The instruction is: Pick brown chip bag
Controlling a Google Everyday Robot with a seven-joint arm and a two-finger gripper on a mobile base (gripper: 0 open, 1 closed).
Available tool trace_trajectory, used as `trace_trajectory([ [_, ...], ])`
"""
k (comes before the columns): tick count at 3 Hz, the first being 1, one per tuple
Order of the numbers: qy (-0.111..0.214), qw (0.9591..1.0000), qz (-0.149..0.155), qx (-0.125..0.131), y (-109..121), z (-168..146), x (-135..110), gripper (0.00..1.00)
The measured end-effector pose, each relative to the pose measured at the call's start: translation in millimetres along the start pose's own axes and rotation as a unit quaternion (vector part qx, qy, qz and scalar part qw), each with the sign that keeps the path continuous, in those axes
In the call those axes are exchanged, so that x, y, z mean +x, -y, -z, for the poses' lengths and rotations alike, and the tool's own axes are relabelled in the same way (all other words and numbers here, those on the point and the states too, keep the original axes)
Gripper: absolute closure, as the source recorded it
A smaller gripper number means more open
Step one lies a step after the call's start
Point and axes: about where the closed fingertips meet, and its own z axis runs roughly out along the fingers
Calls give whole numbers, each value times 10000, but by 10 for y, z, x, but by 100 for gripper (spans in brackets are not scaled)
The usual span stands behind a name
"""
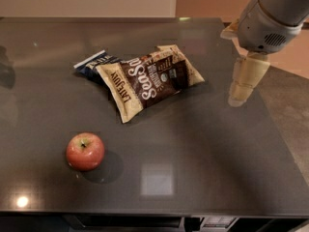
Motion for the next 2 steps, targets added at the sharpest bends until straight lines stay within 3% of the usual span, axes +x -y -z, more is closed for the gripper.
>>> trace_trajectory([
  [2,276,9992,277,-77,350,-323,-275,0],
])
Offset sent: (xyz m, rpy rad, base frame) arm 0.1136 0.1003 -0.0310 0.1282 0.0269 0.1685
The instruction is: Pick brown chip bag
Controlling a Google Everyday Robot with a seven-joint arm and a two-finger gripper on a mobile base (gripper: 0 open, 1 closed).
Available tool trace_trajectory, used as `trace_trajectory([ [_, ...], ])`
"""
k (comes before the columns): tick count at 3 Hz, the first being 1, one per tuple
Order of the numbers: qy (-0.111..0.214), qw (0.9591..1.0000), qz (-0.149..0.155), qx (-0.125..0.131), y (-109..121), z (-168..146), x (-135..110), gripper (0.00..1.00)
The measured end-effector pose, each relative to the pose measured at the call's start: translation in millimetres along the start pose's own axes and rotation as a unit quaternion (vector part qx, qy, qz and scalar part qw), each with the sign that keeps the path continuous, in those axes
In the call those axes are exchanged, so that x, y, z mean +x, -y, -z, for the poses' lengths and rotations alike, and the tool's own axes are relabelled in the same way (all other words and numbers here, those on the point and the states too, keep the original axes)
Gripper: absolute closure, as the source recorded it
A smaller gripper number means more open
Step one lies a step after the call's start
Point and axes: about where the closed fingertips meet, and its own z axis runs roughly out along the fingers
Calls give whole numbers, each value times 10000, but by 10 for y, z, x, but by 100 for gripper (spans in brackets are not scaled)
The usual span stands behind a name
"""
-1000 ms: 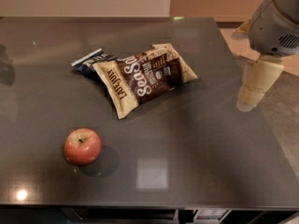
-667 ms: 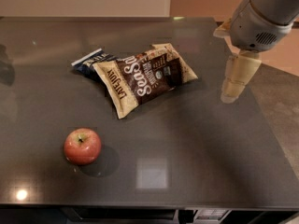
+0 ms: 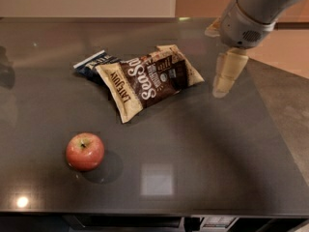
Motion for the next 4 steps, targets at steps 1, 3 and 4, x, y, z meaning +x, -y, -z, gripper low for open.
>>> trace_trajectory([
  [1,299,9993,148,-147,276,-281,-320,0],
  [3,530,9967,425,-439,535,-657,-800,0],
  [4,524,9950,578,-623,532,-811,-968,0],
])
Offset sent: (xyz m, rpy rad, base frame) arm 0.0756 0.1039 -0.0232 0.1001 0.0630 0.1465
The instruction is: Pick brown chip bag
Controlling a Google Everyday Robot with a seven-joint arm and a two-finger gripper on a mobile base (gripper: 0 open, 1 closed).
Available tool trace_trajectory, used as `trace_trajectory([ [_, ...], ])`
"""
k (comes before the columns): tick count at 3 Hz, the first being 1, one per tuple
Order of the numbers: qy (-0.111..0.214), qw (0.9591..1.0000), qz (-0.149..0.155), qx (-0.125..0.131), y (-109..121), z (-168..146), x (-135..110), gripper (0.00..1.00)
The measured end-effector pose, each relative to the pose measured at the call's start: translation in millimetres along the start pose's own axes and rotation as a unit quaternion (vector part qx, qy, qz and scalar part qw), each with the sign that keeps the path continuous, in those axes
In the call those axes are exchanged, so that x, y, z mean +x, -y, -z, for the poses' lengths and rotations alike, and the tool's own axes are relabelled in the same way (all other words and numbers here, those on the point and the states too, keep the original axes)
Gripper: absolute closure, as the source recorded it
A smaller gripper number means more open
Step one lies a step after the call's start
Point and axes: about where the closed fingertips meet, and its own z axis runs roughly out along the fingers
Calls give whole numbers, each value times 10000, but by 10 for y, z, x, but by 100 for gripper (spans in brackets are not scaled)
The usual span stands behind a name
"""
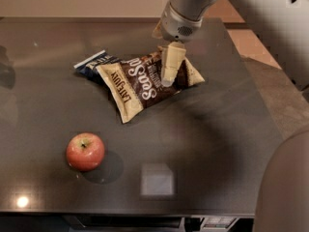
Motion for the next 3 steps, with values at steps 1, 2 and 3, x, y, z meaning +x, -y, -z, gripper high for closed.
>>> trace_trajectory([
  [1,-86,9997,145,-192,-48,-148,-94,16],
  [2,-255,9985,236,-414,-135,-258,-107,39],
  [3,-432,9967,300,-620,-232,-330,-106,62],
])
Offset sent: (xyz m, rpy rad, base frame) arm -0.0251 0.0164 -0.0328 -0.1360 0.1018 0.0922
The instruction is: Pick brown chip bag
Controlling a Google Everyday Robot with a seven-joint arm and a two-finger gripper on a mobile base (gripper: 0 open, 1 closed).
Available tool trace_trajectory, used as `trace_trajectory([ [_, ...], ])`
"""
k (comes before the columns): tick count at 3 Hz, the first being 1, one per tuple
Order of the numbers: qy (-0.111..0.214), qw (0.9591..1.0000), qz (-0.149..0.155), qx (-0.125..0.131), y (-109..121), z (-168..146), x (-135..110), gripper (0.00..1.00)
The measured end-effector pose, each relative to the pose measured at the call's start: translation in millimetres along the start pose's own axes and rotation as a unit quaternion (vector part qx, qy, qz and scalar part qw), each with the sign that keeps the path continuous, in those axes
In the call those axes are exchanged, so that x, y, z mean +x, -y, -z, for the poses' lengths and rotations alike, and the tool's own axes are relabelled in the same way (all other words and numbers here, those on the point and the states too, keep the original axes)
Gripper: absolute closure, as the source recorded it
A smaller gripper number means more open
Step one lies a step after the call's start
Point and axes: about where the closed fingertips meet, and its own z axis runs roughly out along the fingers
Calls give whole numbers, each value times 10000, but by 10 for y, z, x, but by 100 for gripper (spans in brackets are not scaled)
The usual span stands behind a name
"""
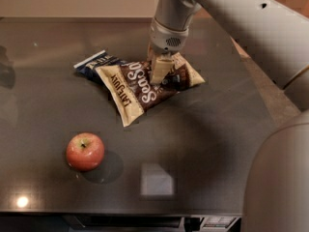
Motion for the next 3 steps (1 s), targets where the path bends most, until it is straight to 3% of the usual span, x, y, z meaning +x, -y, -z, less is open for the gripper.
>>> trace_trajectory([
  [1,-143,9998,88,-145,-43,43,-1,86],
  [2,-187,9996,191,-102,-18,270,0,100],
  [3,-91,9994,320,136,26,571,-58,100],
])
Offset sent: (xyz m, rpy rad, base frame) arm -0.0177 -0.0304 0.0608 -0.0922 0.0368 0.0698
